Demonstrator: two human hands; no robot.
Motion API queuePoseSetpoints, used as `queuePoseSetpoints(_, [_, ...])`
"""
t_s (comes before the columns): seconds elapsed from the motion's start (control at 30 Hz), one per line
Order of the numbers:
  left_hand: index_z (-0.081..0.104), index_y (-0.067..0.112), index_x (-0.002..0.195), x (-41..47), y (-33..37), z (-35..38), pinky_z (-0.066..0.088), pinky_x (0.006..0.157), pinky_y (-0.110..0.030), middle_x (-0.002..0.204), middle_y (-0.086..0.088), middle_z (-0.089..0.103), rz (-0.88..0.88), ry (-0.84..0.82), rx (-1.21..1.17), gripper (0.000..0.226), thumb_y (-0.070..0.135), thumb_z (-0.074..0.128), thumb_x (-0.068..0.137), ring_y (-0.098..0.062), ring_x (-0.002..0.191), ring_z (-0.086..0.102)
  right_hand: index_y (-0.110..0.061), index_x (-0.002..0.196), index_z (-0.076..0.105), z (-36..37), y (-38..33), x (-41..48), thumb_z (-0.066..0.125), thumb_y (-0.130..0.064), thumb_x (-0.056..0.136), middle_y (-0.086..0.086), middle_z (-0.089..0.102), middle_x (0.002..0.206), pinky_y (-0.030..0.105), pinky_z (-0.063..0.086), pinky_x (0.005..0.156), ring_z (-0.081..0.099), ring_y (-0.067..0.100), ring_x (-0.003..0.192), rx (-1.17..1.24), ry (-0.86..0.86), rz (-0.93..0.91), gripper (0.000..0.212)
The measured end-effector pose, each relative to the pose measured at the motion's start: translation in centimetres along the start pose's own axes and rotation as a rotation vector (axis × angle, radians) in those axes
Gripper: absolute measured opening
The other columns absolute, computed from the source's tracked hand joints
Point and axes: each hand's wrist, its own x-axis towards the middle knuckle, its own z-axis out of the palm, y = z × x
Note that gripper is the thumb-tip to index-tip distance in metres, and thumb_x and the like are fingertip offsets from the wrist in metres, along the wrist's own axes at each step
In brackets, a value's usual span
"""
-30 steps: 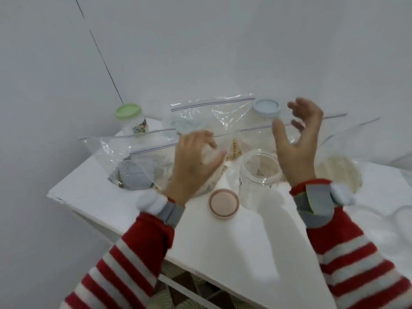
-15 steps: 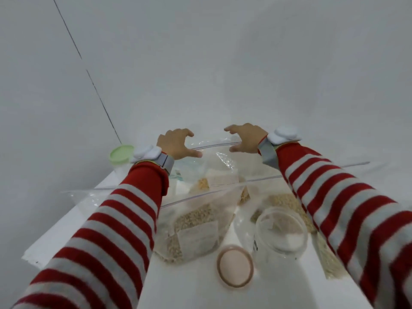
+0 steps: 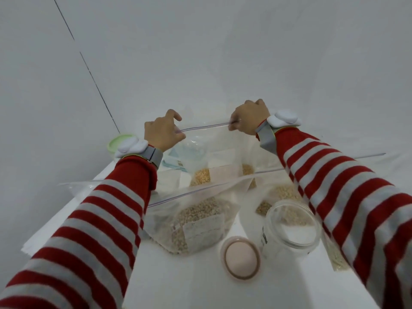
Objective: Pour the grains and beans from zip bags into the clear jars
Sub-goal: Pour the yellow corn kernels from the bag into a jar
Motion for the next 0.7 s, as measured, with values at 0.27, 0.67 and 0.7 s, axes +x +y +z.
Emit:
queuePoseSetpoints(0.27, [0.049, 0.026, 0.120, -3.9, 3.7, -1.0, 0.041, 0.091, -0.038, 0.105, 0.010, 0.055, 0.050, -0.057, -0.135, 0.057, 0.053, 0.073, 0.077, -0.015, 0.105, 0.049, -0.029, 0.101, 0.072, 0.4, -1.0, -1.2, 0.054, -0.043, 0.097, -0.005, 0.069, 0.107, 0.036, 0.027, 0.097, 0.056, 0.021, 0.111, 0.073, -0.044, 0.033, 0.024])
queuePoseSetpoints(0.67, [0.063, 0.014, 0.060, -9.9, 4.1, -1.6, 0.060, 0.073, -0.044, 0.079, -0.007, 0.073, -0.034, -0.344, 0.009, 0.016, 0.013, 0.057, 0.076, -0.025, 0.074, 0.070, -0.025, 0.110, 0.071, -19.1, -0.2, -3.4, 0.048, -0.039, 0.099, -0.001, 0.068, 0.114, 0.041, 0.026, 0.103, 0.055, 0.025, 0.114, 0.131, 0.453, 0.062, 0.029])
queuePoseSetpoints(0.7, [0.067, 0.012, 0.068, -9.2, 3.8, -2.0, 0.060, 0.073, -0.044, 0.080, -0.008, 0.072, -0.075, -0.266, 0.030, 0.015, 0.014, 0.054, 0.076, -0.027, 0.075, 0.070, -0.024, 0.111, 0.071, -20.8, 0.3, -4.1, 0.046, -0.038, 0.100, -0.001, 0.068, 0.115, 0.041, 0.026, 0.104, 0.055, 0.025, 0.115, 0.137, 0.517, 0.079, 0.031])
